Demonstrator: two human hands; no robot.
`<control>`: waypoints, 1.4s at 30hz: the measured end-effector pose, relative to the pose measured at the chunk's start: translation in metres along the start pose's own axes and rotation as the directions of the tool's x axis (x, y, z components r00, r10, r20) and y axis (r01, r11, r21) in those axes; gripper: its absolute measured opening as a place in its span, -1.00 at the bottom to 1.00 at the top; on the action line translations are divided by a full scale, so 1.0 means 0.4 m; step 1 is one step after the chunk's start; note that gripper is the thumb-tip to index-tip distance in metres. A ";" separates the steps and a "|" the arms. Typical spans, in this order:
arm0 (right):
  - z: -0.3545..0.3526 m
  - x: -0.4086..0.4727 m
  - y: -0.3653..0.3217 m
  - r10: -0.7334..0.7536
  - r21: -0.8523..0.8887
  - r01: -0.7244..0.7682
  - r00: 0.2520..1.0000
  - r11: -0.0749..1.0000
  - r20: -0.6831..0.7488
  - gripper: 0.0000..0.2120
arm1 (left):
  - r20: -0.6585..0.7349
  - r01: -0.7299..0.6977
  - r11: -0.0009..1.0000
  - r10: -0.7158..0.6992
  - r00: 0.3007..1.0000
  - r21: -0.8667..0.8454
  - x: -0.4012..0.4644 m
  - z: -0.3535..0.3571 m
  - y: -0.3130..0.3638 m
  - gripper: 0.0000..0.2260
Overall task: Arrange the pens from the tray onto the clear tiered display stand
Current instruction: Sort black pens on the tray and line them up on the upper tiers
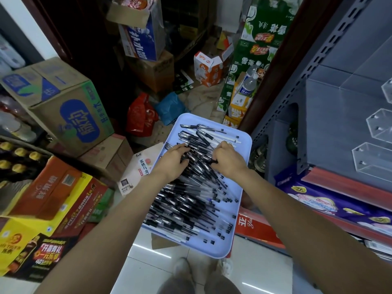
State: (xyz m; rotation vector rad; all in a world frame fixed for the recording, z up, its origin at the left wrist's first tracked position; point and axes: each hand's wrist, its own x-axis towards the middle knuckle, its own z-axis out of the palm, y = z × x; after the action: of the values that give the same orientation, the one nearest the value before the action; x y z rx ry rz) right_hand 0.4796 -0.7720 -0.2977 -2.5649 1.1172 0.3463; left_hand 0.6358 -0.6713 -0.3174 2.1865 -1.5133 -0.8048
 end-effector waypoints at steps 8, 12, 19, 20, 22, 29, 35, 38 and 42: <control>0.006 -0.006 0.006 0.017 0.140 -0.008 0.998 0.990 -0.058 -0.82 | -0.053 -0.003 0.999 0.001 0.999 -0.044 -0.009 -0.003 0.006 -0.61; -0.033 -0.035 0.003 0.053 0.404 0.011 0.988 0.915 -0.147 -0.75 | -0.195 -0.061 0.982 0.025 0.981 -0.181 -0.025 -0.034 0.044 -0.68; -0.231 -0.117 -0.022 0.213 0.924 0.167 0.945 0.345 -0.250 -0.86 | 0.018 -0.150 0.893 0.174 0.985 -0.423 -0.024 -0.111 0.226 -0.64; -0.261 -0.130 -0.017 0.229 0.937 0.214 0.932 0.275 -0.280 -0.84 | 0.016 -0.175 0.882 0.202 0.979 -0.438 -0.023 -0.121 0.260 -0.68; -0.321 -0.165 0.001 0.264 0.936 0.312 0.900 0.161 -0.346 -0.83 | -0.023 -0.249 0.873 0.264 0.964 -0.418 -0.024 -0.144 0.329 -0.77; -0.500 -0.322 0.183 0.325 0.842 0.525 0.780 0.122 -0.534 -0.89 | -0.195 -0.484 0.788 0.443 0.875 -0.381 -0.030 -0.203 0.595 -0.72; -0.607 -0.467 0.438 0.388 0.770 0.611 0.675 0.183 -0.627 -0.90 | -0.305 -0.587 0.726 0.503 0.809 -0.358 0.007 -0.144 0.870 -0.83; -0.651 -0.519 0.579 0.415 0.731 0.653 0.620 0.197 -0.666 -0.87 | -0.388 -0.617 0.708 0.491 0.780 -0.343 0.039 -0.100 1.001 -0.83; -0.702 -0.552 0.752 0.475 0.720 0.670 0.582 0.179 -0.660 -0.89 | -0.533 -0.544 0.792 0.345 0.773 -0.277 0.110 -0.059 1.106 -0.80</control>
State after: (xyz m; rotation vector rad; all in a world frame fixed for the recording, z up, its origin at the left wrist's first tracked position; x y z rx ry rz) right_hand 0.1357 -0.9263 -0.0221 -1.3077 0.7782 -1.4249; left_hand 0.3410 -0.8725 -0.0511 1.4554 -1.3777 -0.3592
